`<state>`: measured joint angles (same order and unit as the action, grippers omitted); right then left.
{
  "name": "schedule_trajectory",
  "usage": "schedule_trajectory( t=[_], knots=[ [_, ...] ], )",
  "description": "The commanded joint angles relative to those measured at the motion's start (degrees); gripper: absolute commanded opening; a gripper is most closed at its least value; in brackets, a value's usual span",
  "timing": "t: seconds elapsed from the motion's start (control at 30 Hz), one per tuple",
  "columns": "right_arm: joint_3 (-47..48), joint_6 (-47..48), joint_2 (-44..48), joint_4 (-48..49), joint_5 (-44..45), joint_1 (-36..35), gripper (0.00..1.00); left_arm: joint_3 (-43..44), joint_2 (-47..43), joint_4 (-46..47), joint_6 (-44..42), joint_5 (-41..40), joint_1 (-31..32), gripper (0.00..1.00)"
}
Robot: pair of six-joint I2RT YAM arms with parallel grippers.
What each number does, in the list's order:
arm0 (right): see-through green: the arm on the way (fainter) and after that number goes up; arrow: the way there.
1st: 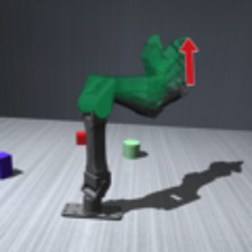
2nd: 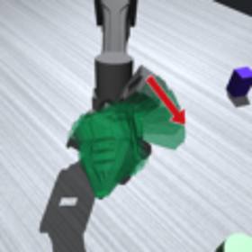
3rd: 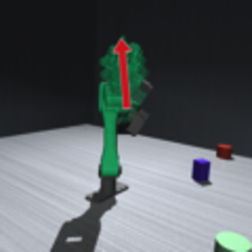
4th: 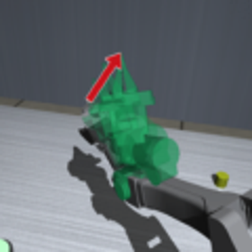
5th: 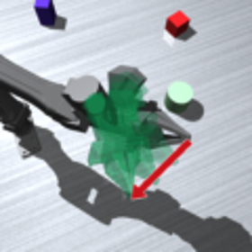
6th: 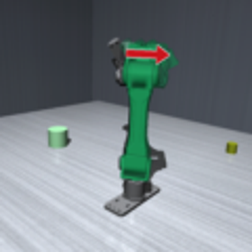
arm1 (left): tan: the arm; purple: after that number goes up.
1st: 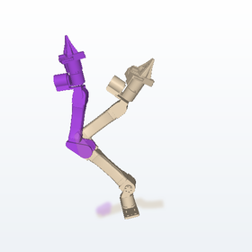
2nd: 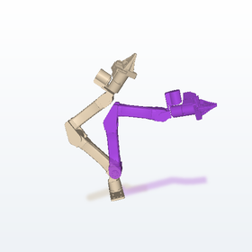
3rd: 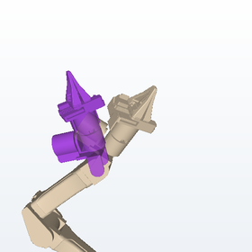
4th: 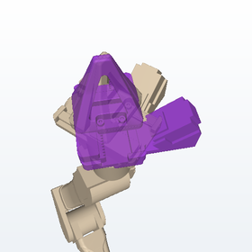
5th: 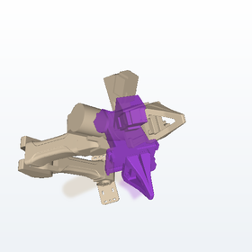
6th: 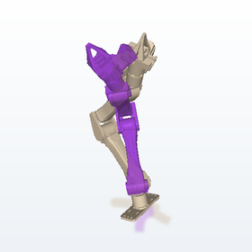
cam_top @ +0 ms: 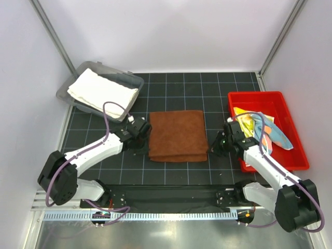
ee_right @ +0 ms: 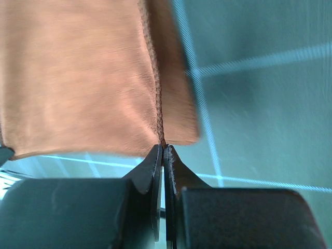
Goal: Fold and stack the towels
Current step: Fold the towel
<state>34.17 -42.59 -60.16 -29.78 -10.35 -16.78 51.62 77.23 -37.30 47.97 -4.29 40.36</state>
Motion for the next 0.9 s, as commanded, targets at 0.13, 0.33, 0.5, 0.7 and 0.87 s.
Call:
schedule_trajectory(
  t=[0.13,0.33,0.5,0.7,0.87],
  knots=[
    [-5.69,-0.48,-0.66,2.53,-1.52,-0.28,0.01,-5.56,2.39,3.55,1.08,1.31,-0.46,0.0],
    [-3.24,1.27,-0.92,1.75,-0.64,-0.28,0.01,-4.33,3.36,4.08,-0.24,0.34,-0.37,0.0],
    [1.6,2.33,-0.31,-3.79,0.33,-0.19,0.01,-0.64,2.05,0.47,-1.03,0.95,-0.37,0.0],
    [-7.35,1.28,1.63,-0.9,-0.64,-0.28,0.01,-9.58,0.55,6.25,0.81,3.93,-0.28,0.0],
    [-9.48,0.31,2.07,0.78,0.94,-0.28,0.01,-11.36,1.43,8.47,1.43,4.12,-0.19,0.0]
  ],
)
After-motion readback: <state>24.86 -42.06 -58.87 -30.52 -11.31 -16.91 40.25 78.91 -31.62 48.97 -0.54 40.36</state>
